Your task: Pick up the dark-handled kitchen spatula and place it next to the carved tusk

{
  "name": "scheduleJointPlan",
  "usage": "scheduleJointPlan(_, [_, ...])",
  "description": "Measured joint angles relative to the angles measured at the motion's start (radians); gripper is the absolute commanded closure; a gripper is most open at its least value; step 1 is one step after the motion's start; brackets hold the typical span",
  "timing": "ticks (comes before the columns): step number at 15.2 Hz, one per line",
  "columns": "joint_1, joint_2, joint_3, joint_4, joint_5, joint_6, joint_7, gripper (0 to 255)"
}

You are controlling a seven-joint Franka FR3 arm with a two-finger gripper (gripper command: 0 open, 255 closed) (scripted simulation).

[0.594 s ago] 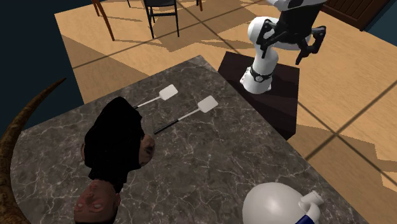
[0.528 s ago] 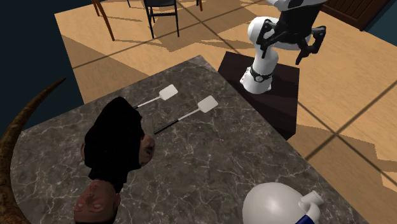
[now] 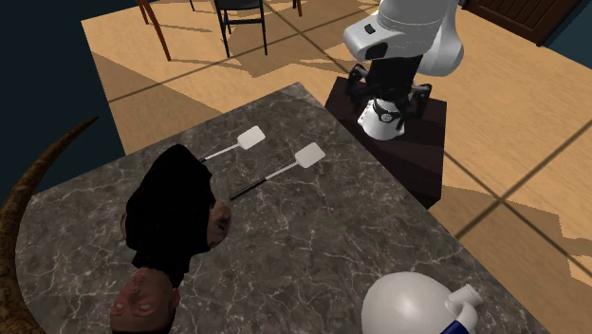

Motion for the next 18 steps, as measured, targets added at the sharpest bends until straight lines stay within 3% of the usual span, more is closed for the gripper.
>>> scheduleJointPlan(5, [-0.049,0.112,-0.029,-0.017,-0.026,0.145,0.038,0])
scheduleJointPlan(18, [-0.166,0.485,-0.143,0.064,-0.058,0.48,0.104,0])
